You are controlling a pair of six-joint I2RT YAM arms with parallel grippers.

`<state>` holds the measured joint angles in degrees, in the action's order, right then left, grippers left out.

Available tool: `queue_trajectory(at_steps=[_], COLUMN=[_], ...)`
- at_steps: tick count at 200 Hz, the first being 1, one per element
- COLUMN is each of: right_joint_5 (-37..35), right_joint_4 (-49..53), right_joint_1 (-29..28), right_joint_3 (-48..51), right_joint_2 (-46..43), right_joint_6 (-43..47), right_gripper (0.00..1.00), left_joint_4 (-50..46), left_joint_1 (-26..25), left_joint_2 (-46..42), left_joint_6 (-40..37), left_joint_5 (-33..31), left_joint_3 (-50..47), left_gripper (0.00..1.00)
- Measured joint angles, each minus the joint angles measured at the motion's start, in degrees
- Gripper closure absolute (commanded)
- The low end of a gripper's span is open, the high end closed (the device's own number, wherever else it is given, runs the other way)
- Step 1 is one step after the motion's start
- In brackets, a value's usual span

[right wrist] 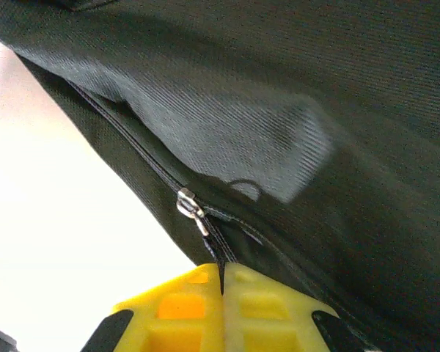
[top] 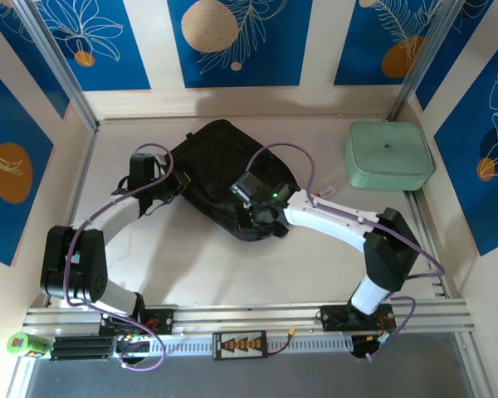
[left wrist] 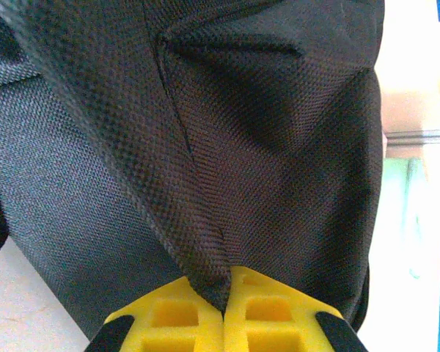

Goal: Pack the student bag
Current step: Zip the student bag at the center of the table.

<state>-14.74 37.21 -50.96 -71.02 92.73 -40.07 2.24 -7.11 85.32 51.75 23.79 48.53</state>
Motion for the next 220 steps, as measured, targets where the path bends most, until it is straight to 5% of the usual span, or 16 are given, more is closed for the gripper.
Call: queue_trajectory(at_steps=[141, 196, 220], right_joint_5=[-2.7, 4.7, 8.6], right_joint_4=[-1.5, -7.3, -9.9], right_joint_1=[5.6, 5.0, 3.9], right_joint_3=[12.9, 6.2, 0.0], right_joint_2=[-12.0, -3.7, 0.5], right_joint_6=[-2.8, 1.8, 3.4], right_gripper=[1.0, 1.0, 1.0], left_joint_4=[4.6, 2.4, -0.1], left_joint_1=[1.4, 4.1, 7.5], left_joint_2=[11.6, 13.9, 9.0], left_joint_6=[-0.8, -5.4, -5.9], left_joint_5=[2.2, -2.7, -5.5], left_joint_3=[5.3, 8.9, 4.9], left_gripper=[1.0, 0.44, 0.32])
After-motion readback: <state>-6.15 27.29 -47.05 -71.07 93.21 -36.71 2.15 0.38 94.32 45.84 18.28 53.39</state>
